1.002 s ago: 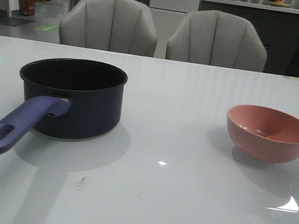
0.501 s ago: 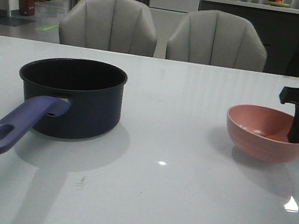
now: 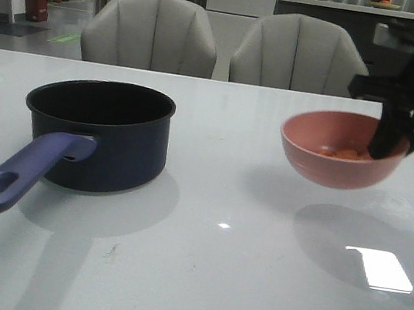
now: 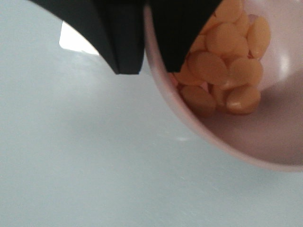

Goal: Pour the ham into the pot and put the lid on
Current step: 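Grasp the rim of the pink bowl with the right gripper, then lift the pink bowl and carry it above the saucepan, then tilt the pink bowl with the right gripper to pour ham into saucepan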

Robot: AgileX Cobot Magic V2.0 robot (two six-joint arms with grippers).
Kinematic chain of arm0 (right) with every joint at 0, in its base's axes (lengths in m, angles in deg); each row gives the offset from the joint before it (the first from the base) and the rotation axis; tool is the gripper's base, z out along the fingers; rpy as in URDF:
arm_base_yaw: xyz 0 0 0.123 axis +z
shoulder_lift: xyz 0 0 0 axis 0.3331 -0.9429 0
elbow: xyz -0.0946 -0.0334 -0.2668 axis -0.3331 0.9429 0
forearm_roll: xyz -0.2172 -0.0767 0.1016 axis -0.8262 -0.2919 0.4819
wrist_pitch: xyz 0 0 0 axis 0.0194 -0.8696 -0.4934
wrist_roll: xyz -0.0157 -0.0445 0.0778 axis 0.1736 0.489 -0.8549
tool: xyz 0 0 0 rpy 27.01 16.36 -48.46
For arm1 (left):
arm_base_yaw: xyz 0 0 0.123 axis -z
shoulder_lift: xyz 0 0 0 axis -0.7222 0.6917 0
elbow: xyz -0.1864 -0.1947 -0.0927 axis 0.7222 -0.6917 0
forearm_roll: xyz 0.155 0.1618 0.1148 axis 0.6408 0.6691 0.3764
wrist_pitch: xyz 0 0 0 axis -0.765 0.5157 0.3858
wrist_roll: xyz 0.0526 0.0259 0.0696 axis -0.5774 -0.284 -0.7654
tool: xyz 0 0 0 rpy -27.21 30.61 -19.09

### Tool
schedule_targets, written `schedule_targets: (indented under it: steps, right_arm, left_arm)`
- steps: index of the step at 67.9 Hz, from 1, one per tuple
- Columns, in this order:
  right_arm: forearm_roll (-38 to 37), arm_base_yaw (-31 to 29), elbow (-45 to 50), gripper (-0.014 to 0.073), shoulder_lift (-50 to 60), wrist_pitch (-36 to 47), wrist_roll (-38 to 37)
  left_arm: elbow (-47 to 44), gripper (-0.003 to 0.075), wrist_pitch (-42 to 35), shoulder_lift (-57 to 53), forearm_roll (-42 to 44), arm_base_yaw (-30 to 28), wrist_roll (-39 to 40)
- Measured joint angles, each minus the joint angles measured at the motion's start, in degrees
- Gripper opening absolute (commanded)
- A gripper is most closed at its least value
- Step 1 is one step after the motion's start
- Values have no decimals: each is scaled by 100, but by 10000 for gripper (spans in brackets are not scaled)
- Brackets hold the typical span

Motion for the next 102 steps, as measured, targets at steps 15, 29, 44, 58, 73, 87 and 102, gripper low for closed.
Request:
schedule_targets:
  steps: [15, 29, 44, 58, 73, 87, 102]
  right_arm:
    - [55, 657, -869, 148, 118, -399, 26]
    - [318, 1410, -1645, 148, 16, -482, 35]
    - [391, 2201, -2555, 143, -679, -525, 25]
    - [378, 2474, -3199, 139, -1296, -252, 16]
    - [103, 2474, -3134, 139, -1264, 938, 13]
    - [-406, 2622, -2190, 139, -995, 2651, 13]
    - [-709, 2832, -472, 139, -486, 5375, 216]
  left_arm:
    - [0, 615, 0, 0, 0, 0, 0]
    - [0, 615, 0, 0, 0, 0, 0]
    - [0, 615, 0, 0, 0, 0, 0]
    - [0, 615, 0, 0, 0, 0, 0]
    - [0, 615, 0, 0, 0, 0, 0]
    - [0, 615, 0, 0, 0, 0, 0]
    - [0, 615, 0, 0, 0, 0, 0]
